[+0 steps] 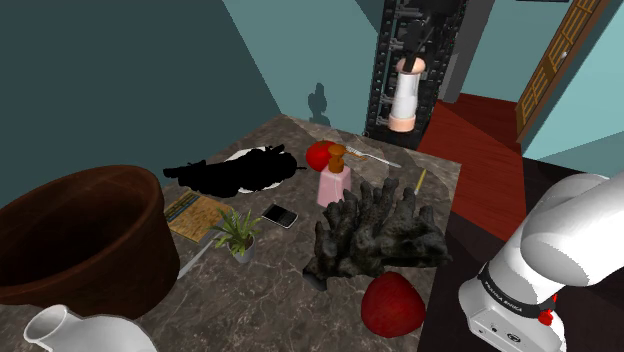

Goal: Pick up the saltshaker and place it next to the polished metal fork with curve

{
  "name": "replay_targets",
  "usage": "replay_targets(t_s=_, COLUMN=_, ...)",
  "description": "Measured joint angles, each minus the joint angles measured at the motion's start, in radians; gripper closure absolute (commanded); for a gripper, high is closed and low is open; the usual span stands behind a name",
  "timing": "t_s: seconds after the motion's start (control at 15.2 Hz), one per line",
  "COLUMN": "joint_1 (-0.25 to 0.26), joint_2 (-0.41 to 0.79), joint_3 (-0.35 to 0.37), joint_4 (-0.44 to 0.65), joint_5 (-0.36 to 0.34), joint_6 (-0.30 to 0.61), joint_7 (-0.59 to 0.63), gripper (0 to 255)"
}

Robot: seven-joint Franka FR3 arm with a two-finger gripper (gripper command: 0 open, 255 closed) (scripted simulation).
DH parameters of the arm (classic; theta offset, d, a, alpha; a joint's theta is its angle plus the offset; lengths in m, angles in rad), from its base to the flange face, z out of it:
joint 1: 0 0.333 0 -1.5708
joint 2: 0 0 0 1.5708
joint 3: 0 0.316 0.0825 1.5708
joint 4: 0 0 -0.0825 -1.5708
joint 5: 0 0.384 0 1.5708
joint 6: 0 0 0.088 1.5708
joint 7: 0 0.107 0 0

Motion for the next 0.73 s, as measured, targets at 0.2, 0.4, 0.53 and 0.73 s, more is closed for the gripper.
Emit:
replay_targets(t_s=0.2, joint_1=0.005, joint_2=0.004, joint_3=0.008, joint_4=0.029, joint_5=0.005, joint_6=-0.024, joint_7=0.013, gripper=255)
replay_targets(t_s=0.4, joint_1=0.021, joint_2=-0.023, joint_3=0.056, joint_4=0.010, joint_5=0.019, joint_6=-0.025, joint_7=0.075, gripper=255)
replay_targets(t_s=0.53, joint_1=0.036, joint_2=-0.040, joint_3=0.096, joint_4=-0.011, joint_5=0.033, joint_6=-0.015, joint_7=0.127, gripper=255)
replay_targets(t_s=0.73, joint_1=0.057, joint_2=-0.056, joint_3=0.153, joint_4=-0.036, joint_5=0.056, joint_6=0.004, joint_7=0.199, gripper=255)
